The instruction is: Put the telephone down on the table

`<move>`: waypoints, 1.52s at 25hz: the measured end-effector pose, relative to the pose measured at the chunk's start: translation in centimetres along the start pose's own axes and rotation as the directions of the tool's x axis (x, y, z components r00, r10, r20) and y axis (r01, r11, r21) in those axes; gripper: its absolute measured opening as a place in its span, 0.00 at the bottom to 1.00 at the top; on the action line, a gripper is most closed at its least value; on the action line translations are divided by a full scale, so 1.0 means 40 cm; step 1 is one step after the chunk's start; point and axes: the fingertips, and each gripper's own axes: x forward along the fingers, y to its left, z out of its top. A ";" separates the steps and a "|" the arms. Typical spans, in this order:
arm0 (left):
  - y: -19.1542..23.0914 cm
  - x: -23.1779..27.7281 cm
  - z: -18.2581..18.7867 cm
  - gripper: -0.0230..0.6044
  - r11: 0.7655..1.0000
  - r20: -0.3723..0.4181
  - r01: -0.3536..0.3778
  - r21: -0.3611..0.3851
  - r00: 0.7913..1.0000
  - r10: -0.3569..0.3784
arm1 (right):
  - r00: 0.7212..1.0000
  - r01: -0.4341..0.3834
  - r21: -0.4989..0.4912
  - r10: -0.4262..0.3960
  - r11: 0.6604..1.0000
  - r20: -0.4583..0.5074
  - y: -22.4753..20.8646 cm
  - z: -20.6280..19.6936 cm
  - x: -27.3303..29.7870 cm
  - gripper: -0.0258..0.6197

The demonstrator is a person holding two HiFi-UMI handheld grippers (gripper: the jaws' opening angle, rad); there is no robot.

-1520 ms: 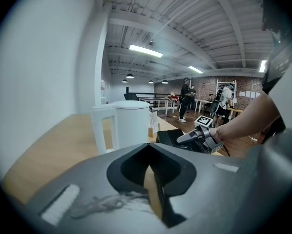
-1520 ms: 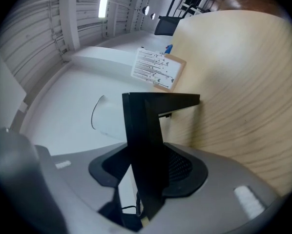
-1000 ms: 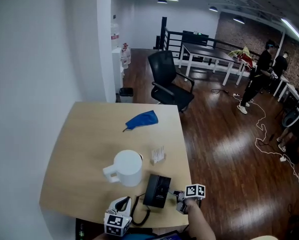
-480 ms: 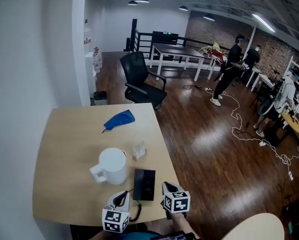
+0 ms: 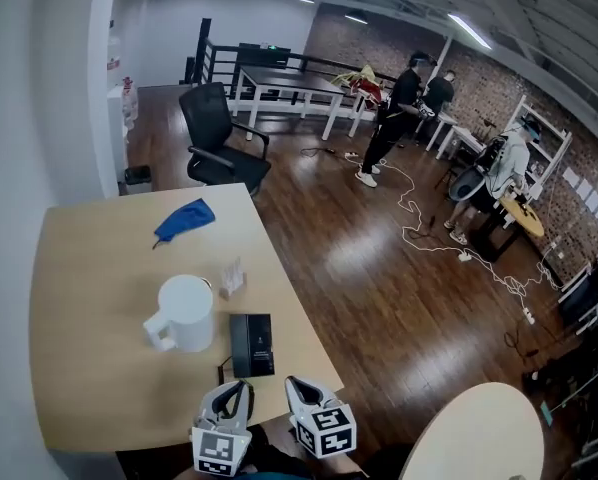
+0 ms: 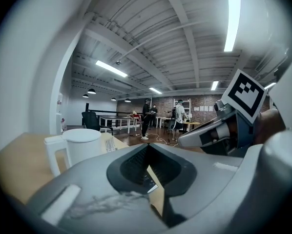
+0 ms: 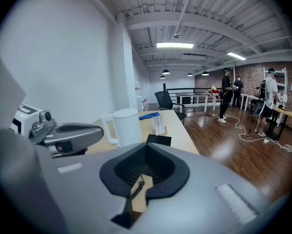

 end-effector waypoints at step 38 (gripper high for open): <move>-0.467 -0.355 -0.115 0.06 0.997 -0.103 -0.037 0.064 0.994 0.044 | 0.981 -0.028 0.052 0.018 0.998 0.192 0.026 -0.287 -0.482 0.03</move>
